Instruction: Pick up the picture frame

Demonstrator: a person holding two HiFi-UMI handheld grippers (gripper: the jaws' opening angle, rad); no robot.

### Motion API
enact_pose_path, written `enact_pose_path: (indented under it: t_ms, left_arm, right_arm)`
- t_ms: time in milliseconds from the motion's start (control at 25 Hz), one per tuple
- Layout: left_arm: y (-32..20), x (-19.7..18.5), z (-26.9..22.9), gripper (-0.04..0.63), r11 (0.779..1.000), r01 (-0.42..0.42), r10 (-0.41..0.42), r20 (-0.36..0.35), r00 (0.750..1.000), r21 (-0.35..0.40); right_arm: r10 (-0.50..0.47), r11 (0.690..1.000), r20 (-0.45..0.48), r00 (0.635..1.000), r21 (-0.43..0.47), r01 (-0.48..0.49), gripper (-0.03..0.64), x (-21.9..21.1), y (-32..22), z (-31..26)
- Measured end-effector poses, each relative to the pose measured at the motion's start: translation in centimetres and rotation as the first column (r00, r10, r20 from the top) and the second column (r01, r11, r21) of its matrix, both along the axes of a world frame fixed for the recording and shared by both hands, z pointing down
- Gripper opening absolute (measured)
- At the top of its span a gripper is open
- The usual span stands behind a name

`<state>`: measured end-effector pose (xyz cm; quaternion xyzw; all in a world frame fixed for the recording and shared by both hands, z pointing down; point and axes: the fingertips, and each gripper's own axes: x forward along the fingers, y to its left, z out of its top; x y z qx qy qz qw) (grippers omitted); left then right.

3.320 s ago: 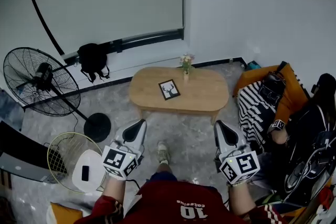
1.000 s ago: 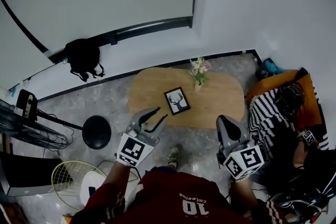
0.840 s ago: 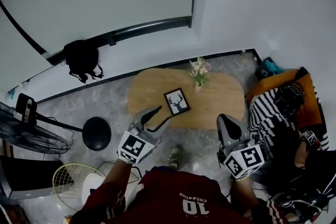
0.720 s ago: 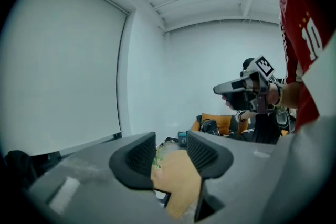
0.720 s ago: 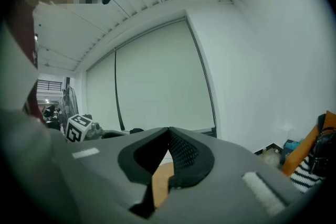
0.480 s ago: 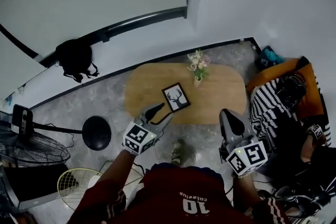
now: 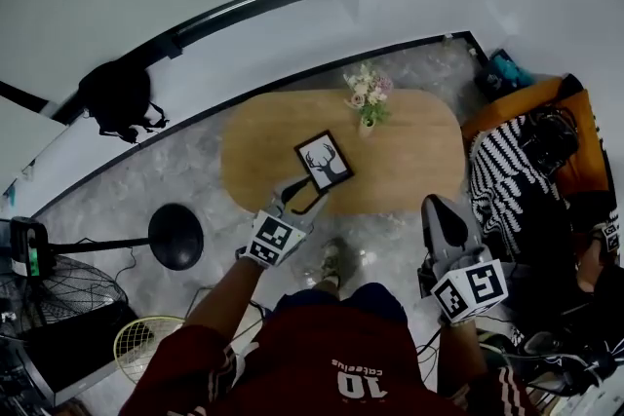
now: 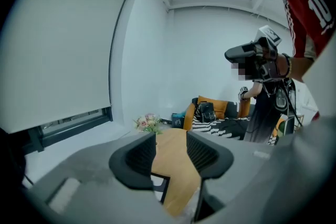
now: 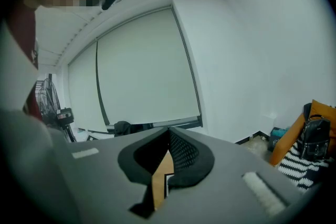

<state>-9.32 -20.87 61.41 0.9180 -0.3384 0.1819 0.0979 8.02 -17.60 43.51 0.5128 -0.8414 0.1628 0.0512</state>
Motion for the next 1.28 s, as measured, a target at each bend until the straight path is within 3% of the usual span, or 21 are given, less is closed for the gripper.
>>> enact_pose_path:
  t_ms: [440,640,840,1280]
  left_arm:
    - [-2.5,2.3,13.9,0.176,0.99,-0.066,0.08,0.117,0.99,-0.122]
    - [-2.4,2.9,21.4,0.176,0.971,-0.016,0.046,0.12,0.992,-0.238]
    - [-2.8,3.7,27.7,0.176,0.962,0.0,0.05,0.175,0.983,-0.275]
    - [-3.7,4.8,38.8,0.176,0.942,-0.055,0.171,0.332,0.928,-0.332]
  right_arm:
    - [0.028,0.997,0.007,1.0,-0.068,-0.028,0.003,0.1,-0.6,5.8]
    - [0.038,0.994,0.025,0.999,-0.107,-0.035,0.003,1.2,-0.4,9.5]
    - [0.025,0.991,0.031,0.999,-0.133,-0.021,0.003,1.2,-0.8,13.4]
    - [0.024,0.984,0.052,0.998,-0.179,-0.015,0.003,2.7,-1.8,19.6]
